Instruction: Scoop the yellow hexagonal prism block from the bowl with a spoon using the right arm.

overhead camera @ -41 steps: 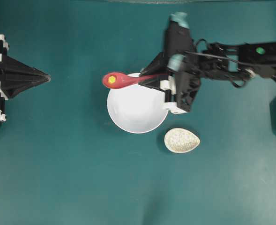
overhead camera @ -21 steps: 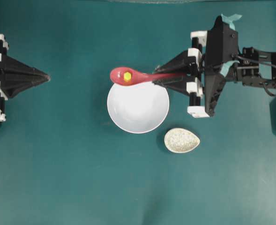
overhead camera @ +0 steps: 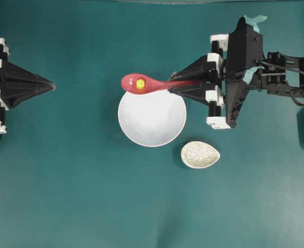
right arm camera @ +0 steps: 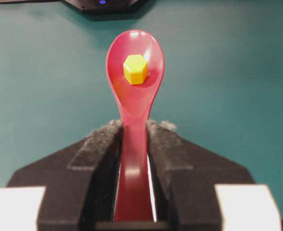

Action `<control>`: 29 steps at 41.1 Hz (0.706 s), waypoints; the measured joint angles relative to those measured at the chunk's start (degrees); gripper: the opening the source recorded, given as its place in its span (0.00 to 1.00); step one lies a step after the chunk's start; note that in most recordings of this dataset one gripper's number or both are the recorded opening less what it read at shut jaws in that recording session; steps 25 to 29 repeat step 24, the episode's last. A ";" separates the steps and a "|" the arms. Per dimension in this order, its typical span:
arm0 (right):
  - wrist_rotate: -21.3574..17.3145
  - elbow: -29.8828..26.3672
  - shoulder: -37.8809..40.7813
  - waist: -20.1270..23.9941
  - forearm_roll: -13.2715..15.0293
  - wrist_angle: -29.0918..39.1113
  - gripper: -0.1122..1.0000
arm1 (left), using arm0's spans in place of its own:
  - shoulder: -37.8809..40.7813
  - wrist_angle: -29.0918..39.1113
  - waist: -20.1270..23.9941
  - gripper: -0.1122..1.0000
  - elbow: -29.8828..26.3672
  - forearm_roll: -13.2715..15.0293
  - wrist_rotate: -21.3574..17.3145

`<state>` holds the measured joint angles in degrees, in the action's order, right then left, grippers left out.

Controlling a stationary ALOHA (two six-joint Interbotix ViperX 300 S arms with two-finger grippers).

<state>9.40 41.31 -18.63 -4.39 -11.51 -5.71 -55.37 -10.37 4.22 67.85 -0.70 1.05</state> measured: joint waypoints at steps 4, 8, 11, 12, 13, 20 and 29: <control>-0.09 0.00 0.00 0.09 0.00 0.00 0.30 | 0.00 0.00 0.00 0.10 0.09 0.09 0.00; -0.09 -0.09 -0.09 0.00 0.00 0.00 0.30 | 0.00 0.26 0.00 0.10 0.00 0.00 0.00; -0.09 0.00 0.00 0.09 0.00 0.00 0.30 | 0.00 0.35 0.00 0.10 0.00 0.00 0.00; -0.09 0.00 0.00 0.00 0.00 0.00 0.30 | 0.00 0.35 0.00 0.10 0.00 0.09 0.00; -0.09 0.00 0.00 0.00 0.00 0.00 0.30 | 0.00 0.44 0.00 0.10 0.00 0.00 0.00; -0.09 0.00 -0.09 0.00 0.00 0.00 0.30 | 0.00 0.44 0.00 0.10 0.00 0.00 0.00; -0.09 0.00 -0.09 0.09 0.00 0.00 0.30 | 0.00 0.44 0.00 0.10 0.00 0.00 0.00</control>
